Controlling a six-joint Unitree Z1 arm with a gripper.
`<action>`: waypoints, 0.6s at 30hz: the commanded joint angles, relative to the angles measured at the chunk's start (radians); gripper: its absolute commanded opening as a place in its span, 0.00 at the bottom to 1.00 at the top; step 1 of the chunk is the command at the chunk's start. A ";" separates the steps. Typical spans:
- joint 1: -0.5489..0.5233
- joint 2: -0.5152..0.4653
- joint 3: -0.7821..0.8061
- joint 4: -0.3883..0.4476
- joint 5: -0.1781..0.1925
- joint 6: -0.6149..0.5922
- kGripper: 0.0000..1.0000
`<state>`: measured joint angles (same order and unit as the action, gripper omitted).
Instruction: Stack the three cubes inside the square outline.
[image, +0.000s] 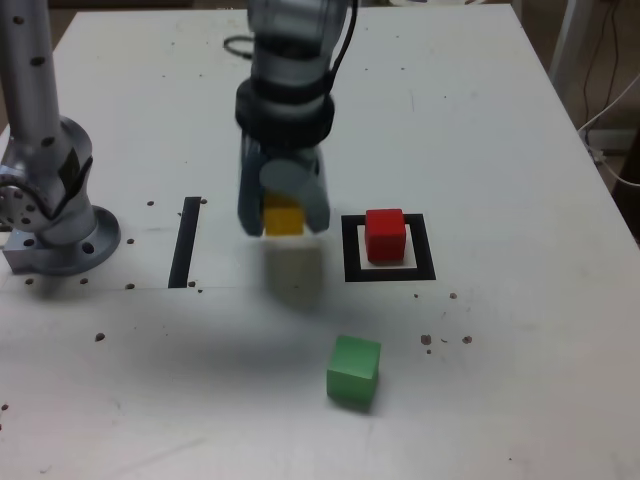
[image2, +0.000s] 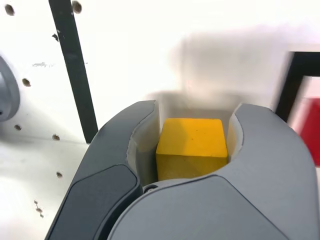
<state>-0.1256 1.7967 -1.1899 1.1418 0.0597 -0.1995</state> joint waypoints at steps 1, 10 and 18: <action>0.000 0.005 -0.076 0.046 0.014 0.004 0.20; 0.000 0.080 -0.289 0.116 0.016 0.084 0.19; 0.000 0.143 -0.343 0.109 0.010 0.084 0.22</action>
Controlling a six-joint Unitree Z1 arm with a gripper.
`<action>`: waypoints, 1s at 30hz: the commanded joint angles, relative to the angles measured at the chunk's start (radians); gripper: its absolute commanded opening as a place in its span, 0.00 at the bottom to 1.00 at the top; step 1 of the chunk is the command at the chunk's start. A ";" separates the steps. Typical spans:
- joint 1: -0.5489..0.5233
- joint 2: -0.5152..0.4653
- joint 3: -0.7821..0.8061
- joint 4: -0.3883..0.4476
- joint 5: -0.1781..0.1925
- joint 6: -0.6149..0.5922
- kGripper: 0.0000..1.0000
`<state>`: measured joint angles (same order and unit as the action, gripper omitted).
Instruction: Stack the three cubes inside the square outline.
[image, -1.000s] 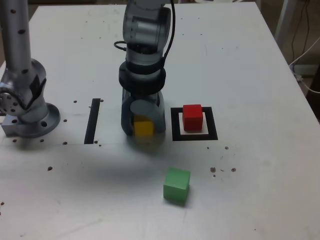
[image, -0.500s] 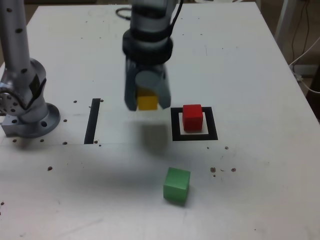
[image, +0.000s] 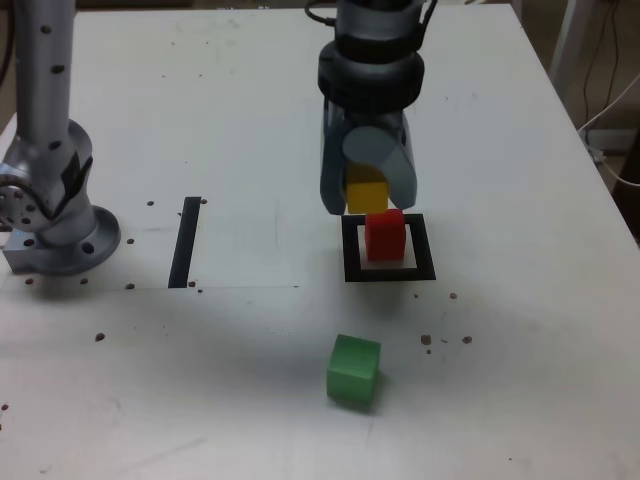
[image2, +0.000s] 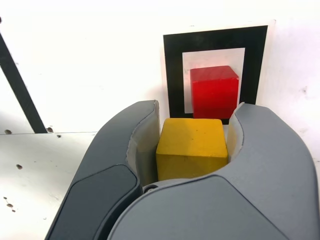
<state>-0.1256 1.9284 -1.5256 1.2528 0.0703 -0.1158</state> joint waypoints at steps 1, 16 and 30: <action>0.000 0.017 -0.010 -0.003 0.000 -0.001 0.22; 0.019 0.080 -0.042 -0.040 -0.001 -0.010 0.22; 0.057 0.091 -0.005 -0.073 0.000 -0.008 0.22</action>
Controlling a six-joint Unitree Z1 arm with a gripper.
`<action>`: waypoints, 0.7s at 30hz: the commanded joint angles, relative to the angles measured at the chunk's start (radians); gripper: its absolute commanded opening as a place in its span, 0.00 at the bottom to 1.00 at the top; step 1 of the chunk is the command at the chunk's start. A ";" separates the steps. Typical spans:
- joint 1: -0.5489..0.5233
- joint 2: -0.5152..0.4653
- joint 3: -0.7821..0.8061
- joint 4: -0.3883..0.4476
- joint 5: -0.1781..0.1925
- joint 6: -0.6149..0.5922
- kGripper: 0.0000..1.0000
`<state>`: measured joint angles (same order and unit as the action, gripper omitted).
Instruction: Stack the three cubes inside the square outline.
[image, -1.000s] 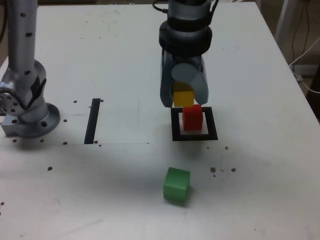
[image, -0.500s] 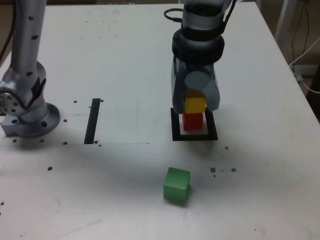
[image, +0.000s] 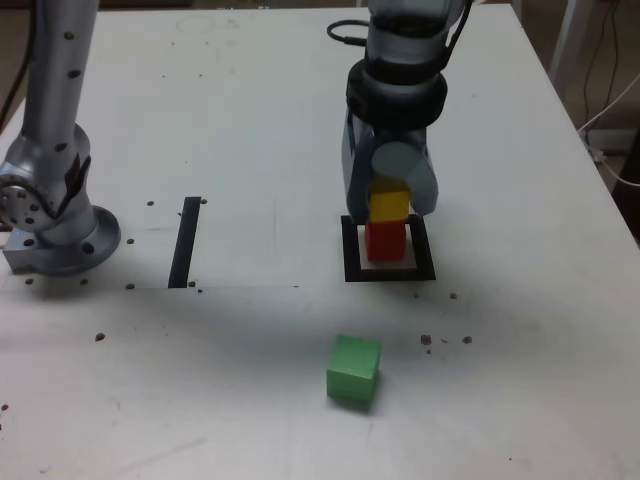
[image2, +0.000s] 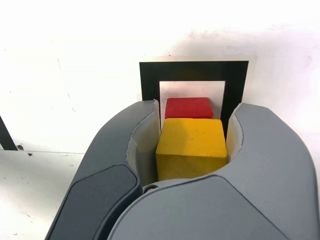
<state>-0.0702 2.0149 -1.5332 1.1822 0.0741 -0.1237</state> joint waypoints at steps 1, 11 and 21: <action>0.001 0.005 0.006 -0.006 -0.010 -0.001 0.22; 0.001 0.008 0.018 -0.012 -0.038 0.001 0.22; 0.001 0.012 0.022 -0.015 -0.039 0.001 0.29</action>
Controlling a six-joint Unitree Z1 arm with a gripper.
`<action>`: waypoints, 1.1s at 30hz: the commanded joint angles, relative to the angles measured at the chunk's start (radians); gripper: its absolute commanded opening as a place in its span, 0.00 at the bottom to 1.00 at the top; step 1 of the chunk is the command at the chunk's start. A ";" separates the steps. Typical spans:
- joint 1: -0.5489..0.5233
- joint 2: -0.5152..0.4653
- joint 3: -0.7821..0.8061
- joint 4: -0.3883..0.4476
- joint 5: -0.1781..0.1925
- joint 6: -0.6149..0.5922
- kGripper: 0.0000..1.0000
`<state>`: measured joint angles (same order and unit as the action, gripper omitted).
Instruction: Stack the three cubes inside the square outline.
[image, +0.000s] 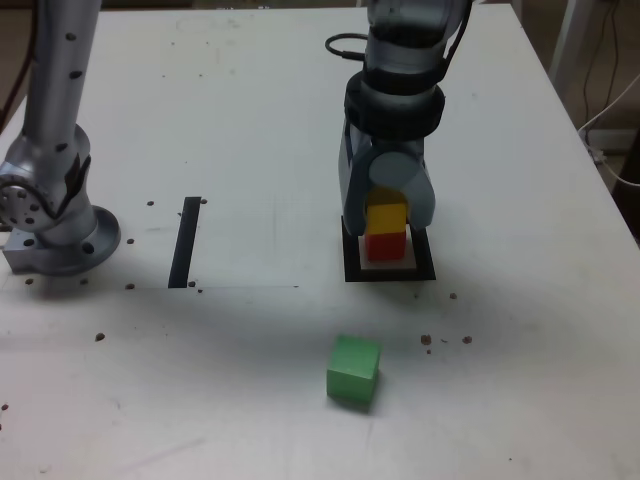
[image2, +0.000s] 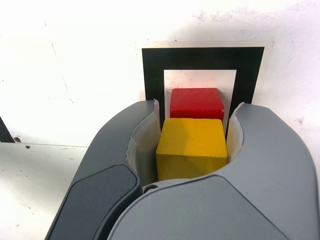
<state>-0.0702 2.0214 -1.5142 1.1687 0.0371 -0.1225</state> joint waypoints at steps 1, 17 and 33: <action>0.001 0.006 0.004 -0.002 -0.003 0.000 0.32; 0.001 -0.005 0.022 -0.035 -0.001 0.006 0.87; -0.033 -0.088 0.068 -0.012 0.039 -0.050 0.99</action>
<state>-0.0925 1.9539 -1.4507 1.1540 0.0740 -0.1698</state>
